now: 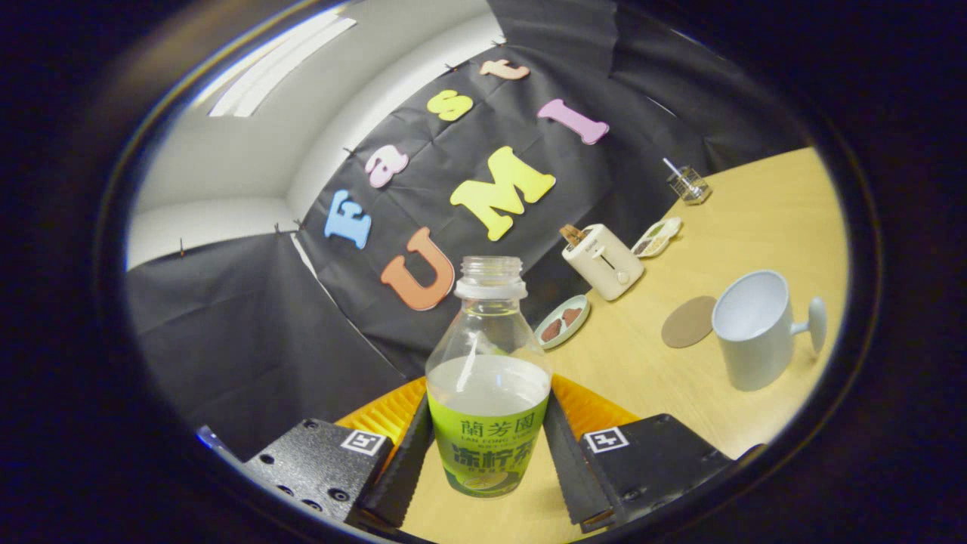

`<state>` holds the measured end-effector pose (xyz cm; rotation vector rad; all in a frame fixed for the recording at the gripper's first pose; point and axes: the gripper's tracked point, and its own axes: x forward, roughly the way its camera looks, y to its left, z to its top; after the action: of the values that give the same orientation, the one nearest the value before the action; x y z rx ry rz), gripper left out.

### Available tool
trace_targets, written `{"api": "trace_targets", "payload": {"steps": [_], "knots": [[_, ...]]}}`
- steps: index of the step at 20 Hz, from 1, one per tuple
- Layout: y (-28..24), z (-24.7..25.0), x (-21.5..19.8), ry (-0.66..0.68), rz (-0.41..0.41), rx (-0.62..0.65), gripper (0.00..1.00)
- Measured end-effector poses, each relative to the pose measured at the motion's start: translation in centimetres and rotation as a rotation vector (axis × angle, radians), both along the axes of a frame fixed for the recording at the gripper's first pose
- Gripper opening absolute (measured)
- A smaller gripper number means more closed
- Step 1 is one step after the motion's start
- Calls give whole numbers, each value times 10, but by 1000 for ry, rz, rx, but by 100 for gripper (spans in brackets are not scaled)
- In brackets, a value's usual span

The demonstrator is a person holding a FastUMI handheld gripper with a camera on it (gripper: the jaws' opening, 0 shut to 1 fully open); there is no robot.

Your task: Take the bottle from table, then pour the juice into the cup, finally place the bottle on the coaster

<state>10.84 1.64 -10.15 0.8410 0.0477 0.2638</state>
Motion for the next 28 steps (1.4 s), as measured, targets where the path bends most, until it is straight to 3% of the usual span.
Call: {"api": "trace_targets", "payload": {"steps": [4,11,21,28], "knots": [[-8,0,9,31,3,49,80],[-25,-6,17,60,26,368,80],[-40,3,15,42,87,662,80],[-46,7,14,32,93,731,80]]}}
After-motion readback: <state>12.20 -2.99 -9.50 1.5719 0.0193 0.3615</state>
